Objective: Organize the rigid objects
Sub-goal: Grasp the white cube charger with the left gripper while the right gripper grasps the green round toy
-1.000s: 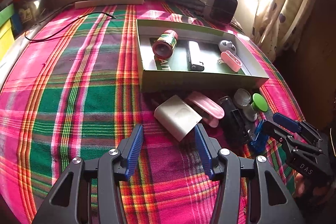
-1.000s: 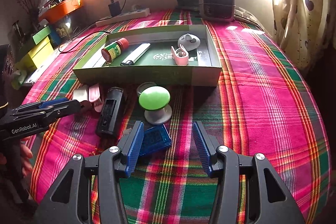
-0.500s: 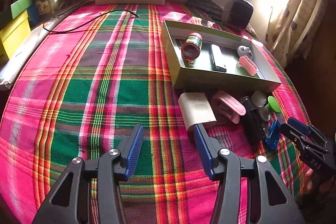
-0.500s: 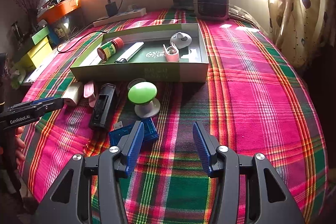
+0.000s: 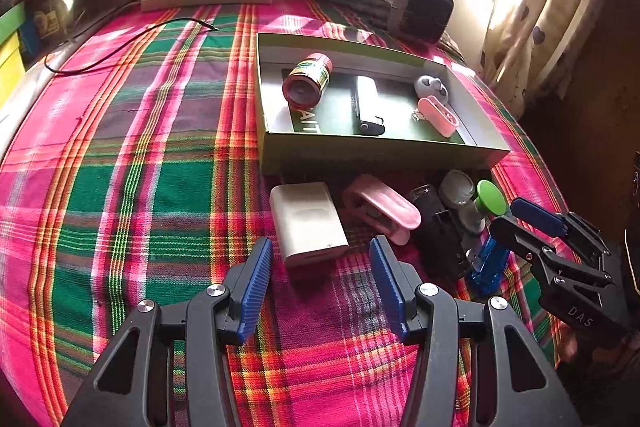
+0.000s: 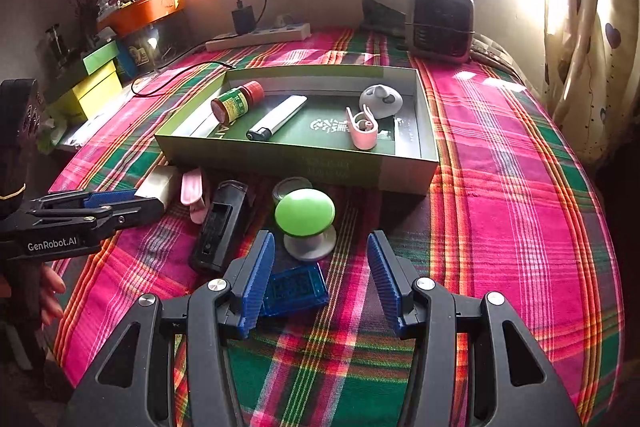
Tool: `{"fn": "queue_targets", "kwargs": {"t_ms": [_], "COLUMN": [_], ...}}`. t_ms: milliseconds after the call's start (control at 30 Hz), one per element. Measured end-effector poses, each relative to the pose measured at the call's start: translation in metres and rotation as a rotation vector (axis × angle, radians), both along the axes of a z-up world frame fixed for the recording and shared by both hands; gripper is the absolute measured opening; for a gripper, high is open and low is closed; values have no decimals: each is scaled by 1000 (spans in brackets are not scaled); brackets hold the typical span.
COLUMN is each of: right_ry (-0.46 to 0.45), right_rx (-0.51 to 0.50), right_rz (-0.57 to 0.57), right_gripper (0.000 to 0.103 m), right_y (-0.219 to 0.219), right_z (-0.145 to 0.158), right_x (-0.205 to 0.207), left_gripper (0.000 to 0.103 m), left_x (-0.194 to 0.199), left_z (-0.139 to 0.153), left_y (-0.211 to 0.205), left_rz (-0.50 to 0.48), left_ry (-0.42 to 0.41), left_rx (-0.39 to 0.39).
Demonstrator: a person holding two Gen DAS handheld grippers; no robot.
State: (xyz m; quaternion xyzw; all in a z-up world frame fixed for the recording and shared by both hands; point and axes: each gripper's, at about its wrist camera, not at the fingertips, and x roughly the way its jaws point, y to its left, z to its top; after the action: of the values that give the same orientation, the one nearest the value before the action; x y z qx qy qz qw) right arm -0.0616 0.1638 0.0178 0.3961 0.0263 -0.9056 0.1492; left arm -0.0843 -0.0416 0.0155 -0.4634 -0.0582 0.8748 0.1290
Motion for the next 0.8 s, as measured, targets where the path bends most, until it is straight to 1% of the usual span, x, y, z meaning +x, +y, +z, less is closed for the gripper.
{"fn": "queue_targets", "kwargs": {"t_ms": [100, 267, 500, 700, 800], "right_ry": [-26, -45, -65, -74, -72], "right_rx": [4, 22, 46, 62, 66], "right_rz": [14, 34, 32, 37, 38], "right_gripper": [50, 50, 50, 50, 50], "right_y": [-3, -7, -8, -10, -10], "right_z": [-6, -11, -14, -16, -16], "right_x": [-8, -15, -25, -31, -30], "left_gripper": [50, 50, 50, 50, 50], "left_x": [-5, -13, -20, -24, -24], "left_z": [-1, -1, -2, -3, -3], "left_y": [0, 1, 2, -1, -1], "left_rz": [7, 17, 15, 26, 26], "left_ry": [-2, 0, 12, 13, 15], "left_rx": [-2, -3, -15, 10, 10]}}
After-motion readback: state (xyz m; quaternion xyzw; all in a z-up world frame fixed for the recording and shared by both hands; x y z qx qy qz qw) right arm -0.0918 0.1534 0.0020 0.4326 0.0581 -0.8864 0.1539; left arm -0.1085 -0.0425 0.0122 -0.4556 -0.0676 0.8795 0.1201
